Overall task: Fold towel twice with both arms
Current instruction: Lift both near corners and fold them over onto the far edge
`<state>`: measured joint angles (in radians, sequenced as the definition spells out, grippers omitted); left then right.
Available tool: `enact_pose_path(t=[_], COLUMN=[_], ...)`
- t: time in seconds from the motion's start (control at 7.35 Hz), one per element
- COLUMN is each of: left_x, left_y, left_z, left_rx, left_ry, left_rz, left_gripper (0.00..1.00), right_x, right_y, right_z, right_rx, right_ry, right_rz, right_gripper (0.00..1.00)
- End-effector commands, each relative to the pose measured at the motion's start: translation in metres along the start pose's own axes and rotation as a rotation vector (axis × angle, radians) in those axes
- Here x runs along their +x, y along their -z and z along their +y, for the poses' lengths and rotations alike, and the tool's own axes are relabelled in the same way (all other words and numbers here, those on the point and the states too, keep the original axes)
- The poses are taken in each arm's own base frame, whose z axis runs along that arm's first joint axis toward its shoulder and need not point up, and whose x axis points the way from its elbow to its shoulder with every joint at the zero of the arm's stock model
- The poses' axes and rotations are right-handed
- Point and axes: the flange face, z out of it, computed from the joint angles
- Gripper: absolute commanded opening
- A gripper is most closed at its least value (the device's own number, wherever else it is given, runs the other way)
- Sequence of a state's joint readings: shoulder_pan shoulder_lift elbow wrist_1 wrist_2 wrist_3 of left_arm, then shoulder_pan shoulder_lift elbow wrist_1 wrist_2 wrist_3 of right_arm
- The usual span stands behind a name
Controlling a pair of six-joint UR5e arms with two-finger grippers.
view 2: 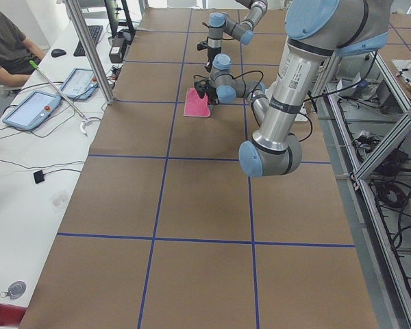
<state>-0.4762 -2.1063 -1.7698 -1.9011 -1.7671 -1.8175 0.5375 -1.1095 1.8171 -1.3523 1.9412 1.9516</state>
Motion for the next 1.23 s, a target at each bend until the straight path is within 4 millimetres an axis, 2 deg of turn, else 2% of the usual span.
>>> enact_pose_path(t=[0.0,0.27,0.41,0.54,0.82,1.09], left_x=[0.012,0.011,0.011,0.009,0.023,0.021], left_y=[-0.018,-0.025,-0.029,-0.032,-0.037,-0.040], left_z=[-0.017,-0.032,-0.038,-0.045,-0.058,-0.066], left_rx=[0.026,0.046,0.052,0.060,0.075,0.085], left_ry=[0.017,0.031,0.035,0.040,0.049,0.050], left_rz=[-0.019,-0.035,-0.038,-0.035,-0.031,-0.040], left_gripper=[0.00,0.00,0.00,0.00,0.00,0.00], right_x=[-0.019,-0.033,-0.047,-0.051,-0.063,-0.071], right_y=[-0.001,-0.012,-0.017,-0.023,-0.023,-0.028], right_z=[-0.021,-0.037,-0.044,-0.053,-0.068,-0.070], right_rx=[-0.002,0.020,0.029,0.041,0.052,0.057], right_ry=[-0.028,-0.049,-0.061,-0.071,-0.081,-0.086], right_rz=[0.003,0.016,0.020,0.030,0.010,0.015], right_gripper=[0.00,0.00,0.00,0.00,0.00,0.00])
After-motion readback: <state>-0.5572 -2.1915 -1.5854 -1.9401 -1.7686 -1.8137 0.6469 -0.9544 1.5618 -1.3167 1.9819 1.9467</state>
